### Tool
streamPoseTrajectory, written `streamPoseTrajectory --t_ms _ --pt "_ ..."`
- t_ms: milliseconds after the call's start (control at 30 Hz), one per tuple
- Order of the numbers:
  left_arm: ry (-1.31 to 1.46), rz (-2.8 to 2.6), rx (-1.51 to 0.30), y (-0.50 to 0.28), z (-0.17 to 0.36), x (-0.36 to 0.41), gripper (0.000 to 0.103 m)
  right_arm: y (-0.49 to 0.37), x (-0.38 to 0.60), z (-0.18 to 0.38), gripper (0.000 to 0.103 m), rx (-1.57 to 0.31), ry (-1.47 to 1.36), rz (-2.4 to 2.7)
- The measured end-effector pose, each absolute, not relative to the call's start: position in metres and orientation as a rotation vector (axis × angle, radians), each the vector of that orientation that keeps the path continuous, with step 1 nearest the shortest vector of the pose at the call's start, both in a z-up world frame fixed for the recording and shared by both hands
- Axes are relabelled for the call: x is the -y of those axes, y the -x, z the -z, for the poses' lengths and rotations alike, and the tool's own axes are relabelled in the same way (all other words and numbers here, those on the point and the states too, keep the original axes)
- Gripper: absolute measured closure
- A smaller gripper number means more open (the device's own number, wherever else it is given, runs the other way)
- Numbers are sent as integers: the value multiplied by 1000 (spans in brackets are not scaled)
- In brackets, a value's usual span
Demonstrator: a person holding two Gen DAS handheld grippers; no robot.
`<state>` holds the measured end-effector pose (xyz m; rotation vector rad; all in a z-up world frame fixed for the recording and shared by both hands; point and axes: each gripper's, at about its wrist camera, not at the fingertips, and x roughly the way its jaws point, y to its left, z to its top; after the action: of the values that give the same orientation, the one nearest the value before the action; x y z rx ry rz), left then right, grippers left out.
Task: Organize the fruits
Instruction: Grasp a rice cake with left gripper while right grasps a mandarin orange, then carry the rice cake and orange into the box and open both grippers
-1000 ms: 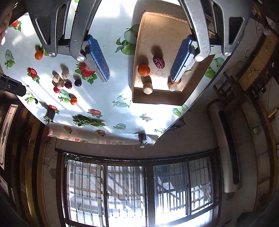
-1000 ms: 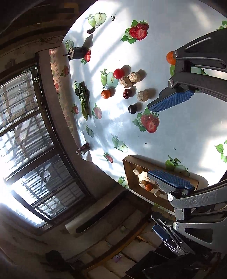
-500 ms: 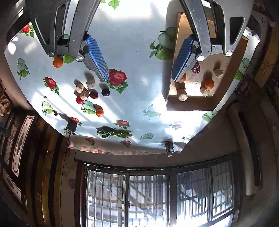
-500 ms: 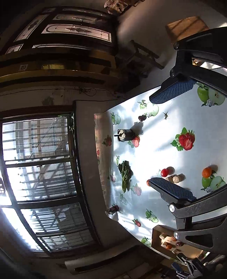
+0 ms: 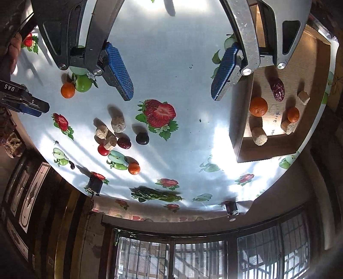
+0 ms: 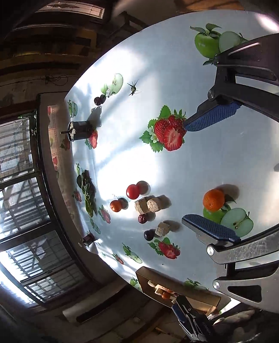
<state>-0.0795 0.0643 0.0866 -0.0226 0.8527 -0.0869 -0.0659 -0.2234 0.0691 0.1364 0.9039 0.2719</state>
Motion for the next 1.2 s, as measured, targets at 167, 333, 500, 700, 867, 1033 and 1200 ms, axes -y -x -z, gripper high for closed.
streamPoseTrajectory --t_ms 167,333,500,700,867,1033,1200 --pt "25 173 -876 48 -77 -39 29 69 205 -48 37 -947 -120 -316" --pt "11 253 -892 19 -63 -9 30 68 199 -37 37 -962 -128 -330" --pt "-6 295 -904 -4 -46 13 30 66 192 -31 42 -982 -110 -349" --pt "-49 288 -951 -19 -22 25 30 64 182 -28 42 -998 -74 -359" --pt "-56 292 -947 -22 -15 28 60 62 176 -24 53 -1015 -61 -361" --pt "-22 299 -944 -20 -18 24 76 63 170 -24 70 -1012 -31 -334" --pt "16 296 -906 -3 -38 10 76 65 170 -27 70 -1009 -25 -317"
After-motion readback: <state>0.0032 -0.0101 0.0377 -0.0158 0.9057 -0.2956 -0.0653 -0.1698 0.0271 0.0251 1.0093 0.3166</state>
